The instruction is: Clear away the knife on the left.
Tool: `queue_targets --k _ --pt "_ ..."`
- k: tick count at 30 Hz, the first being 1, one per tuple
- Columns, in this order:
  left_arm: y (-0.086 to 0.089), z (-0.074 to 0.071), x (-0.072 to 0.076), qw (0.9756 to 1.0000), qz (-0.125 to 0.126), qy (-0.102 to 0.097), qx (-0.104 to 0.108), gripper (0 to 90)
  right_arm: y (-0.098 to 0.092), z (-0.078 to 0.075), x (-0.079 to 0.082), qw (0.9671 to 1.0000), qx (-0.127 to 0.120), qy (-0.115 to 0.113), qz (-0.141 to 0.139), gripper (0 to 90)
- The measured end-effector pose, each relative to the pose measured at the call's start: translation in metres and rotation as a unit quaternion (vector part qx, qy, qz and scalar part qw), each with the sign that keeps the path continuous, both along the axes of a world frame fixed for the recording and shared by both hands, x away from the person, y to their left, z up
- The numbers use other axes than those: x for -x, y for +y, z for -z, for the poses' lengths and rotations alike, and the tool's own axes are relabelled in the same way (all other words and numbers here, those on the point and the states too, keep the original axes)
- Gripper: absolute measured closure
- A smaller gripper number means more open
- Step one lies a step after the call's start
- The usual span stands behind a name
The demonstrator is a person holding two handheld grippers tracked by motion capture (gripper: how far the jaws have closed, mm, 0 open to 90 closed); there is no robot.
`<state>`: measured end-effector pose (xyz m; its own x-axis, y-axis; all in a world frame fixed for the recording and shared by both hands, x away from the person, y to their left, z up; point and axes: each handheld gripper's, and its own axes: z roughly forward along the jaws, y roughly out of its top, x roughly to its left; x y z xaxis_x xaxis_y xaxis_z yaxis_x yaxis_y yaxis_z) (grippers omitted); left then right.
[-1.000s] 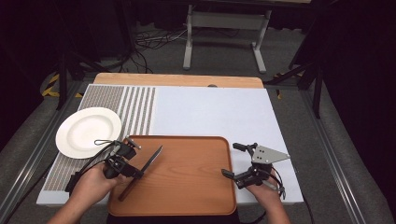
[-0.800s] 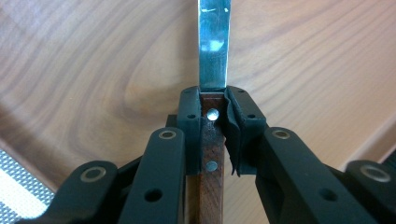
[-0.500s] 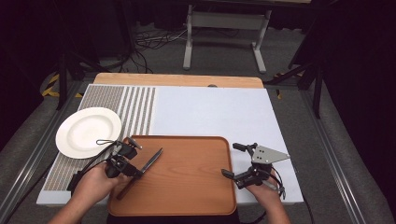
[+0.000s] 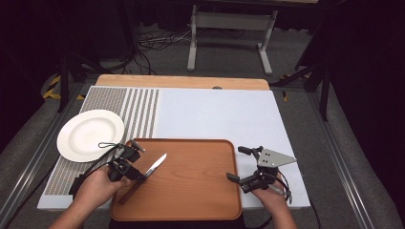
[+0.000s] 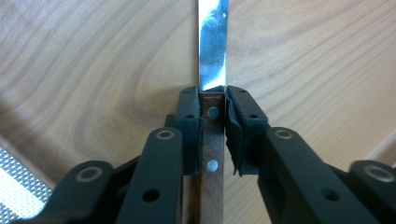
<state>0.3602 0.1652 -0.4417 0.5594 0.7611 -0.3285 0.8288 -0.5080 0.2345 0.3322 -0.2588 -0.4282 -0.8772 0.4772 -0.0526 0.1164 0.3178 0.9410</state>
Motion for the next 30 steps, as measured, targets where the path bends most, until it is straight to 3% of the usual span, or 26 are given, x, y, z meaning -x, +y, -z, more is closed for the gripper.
queue_targets --k 8,11,16,20,22,24,27,30 --pt "0.001 -0.006 0.002 0.9992 0.022 -0.030 0.014 48.6 0.000 0.000 0.000 1.0000 -0.001 -0.001 -0.001 1.6" --pt "0.000 -0.008 0.005 0.9964 0.049 -0.067 0.015 37.1 0.000 0.000 0.000 1.0000 -0.002 -0.001 -0.001 1.6" --pt "0.000 -0.013 0.005 0.9936 0.066 -0.081 0.043 22.2 0.000 0.000 0.000 1.0000 -0.002 -0.001 -0.001 1.6" --pt "0.002 -0.020 0.005 0.9892 0.088 -0.102 0.059 15.0 0.000 0.000 0.000 1.0000 -0.001 -0.001 -0.001 1.6" --pt "0.004 -0.023 0.005 0.9865 0.105 -0.096 0.081 13.2 0.000 0.000 0.000 1.0000 -0.002 -0.001 -0.001 1.6" --pt "0.005 -0.027 0.005 0.9837 0.114 -0.104 0.092 13.0 0.000 0.000 0.000 1.0000 -0.002 -0.002 -0.001 1.6" --pt "0.004 -0.032 0.006 0.9795 0.130 -0.121 0.096 13.4 0.000 0.000 0.000 1.0000 -0.001 -0.001 -0.001 1.6" --pt "0.003 -0.038 0.007 0.9734 0.156 -0.142 0.090 17.1 0.000 0.000 0.000 1.0000 -0.001 -0.002 -0.001 1.6"
